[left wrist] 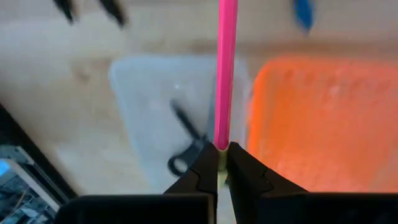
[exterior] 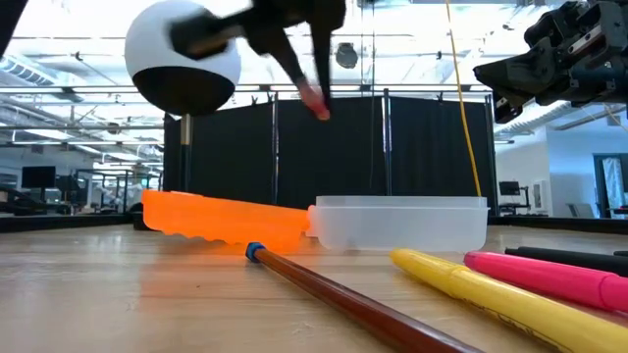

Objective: Pick & place school supplies into a supply box
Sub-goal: Put the pink pencil into the orange supply box

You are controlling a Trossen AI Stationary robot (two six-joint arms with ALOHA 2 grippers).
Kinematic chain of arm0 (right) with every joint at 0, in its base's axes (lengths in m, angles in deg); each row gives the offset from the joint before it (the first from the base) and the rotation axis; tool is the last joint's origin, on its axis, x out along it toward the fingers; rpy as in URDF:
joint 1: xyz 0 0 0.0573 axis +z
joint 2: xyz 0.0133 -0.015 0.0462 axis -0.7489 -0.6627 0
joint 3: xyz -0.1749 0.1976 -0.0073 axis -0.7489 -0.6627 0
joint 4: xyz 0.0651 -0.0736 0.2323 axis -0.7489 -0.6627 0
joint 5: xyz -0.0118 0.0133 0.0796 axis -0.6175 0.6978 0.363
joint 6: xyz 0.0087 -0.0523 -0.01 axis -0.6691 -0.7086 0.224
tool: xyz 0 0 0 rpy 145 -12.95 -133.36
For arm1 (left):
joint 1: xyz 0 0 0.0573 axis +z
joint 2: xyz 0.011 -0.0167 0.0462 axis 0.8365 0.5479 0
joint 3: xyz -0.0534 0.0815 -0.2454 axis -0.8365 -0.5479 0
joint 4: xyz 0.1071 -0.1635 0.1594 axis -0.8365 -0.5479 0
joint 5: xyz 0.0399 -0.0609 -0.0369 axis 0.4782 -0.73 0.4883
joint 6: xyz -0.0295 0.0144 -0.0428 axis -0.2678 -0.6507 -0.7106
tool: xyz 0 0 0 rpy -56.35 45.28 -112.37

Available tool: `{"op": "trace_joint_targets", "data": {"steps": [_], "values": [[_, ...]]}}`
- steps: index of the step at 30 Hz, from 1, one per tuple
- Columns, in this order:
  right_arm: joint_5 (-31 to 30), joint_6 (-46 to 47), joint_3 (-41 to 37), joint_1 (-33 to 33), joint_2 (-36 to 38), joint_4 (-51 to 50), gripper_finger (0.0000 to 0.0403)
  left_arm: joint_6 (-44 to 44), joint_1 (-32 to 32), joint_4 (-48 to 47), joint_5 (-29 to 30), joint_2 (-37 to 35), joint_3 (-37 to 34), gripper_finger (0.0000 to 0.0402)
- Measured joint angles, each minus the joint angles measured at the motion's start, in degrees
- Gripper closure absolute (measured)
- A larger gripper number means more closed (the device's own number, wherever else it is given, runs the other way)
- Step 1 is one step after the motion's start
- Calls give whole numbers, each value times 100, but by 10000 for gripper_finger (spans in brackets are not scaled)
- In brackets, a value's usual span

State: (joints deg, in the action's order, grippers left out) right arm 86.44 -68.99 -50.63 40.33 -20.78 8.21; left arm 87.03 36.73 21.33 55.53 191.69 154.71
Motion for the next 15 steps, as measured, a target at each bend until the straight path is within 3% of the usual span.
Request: {"op": "trace_joint_targets", "data": {"steps": [6,15], "values": [[1,0,0,0,1,-12,403,1100,884,443,-94,0,15,377],[-136,-311,0,2,-1,150,403,2008,1935,769,-1086,-9,15,375]]}}
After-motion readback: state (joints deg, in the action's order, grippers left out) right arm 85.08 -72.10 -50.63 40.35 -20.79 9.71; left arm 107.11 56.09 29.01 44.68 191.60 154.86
